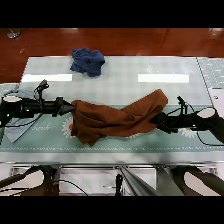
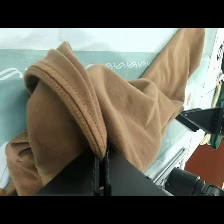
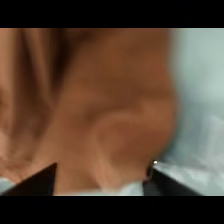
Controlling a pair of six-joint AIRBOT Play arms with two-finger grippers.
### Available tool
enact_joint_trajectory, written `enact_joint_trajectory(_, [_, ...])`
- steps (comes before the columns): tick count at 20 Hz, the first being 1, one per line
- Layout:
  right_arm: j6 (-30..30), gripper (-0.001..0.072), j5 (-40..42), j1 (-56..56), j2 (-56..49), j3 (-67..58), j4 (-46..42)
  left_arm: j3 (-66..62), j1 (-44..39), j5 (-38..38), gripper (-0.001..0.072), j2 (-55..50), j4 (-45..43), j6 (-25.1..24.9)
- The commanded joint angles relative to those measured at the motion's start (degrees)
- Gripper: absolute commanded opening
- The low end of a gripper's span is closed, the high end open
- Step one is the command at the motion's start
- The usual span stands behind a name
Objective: Fold the shirts.
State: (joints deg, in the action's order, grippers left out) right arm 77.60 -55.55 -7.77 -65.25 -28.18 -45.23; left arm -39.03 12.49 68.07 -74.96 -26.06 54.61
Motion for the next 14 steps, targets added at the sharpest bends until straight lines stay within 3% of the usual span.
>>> enact_joint_trajectory(1, [-0.04,0.0340,4.37,5.03,-6.51,-3.91,3.37,-0.20,0.00,0.85,0.0022,0.00,0.15,-0.17])
enact_joint_trajectory(2, [-1.42,0.0102,3.82,5.90,-7.58,-5.75,3.37,-0.92,0.26,1.97,0.0022,0.00,0.07,-0.17])
enact_joint_trajectory(3, [-2.49,0.0026,2.73,6.51,-8.04,-8.15,3.23,-2.40,0.50,3.34,0.0022,0.20,0.07,-0.15])
enact_joint_trajectory(5, [-3.02,0.0026,-1.18,6.49,-7.23,-15.19,0.39,-8.50,0.72,5.75,0.0022,2.23,0.20,1.09])
enact_joint_trajectory(7, [1.73,0.0026,-3.30,6.40,-4.11,-26.49,-5.84,-17.46,0.57,5.38,0.0021,5.86,0.20,3.85])
enact_joint_trajectory(12, [6.34,0.0026,-8.07,6.45,1.68,-66.18,-13.44,-46.86,0.81,-4.90,0.0021,15.19,-0.28,11.52])
enact_joint_trajectory(14, [6.34,0.0026,-12.33,6.45,4.55,-77.70,-14.75,-56.28,1.09,-5.53,0.0021,18.32,-5.84,14.21])
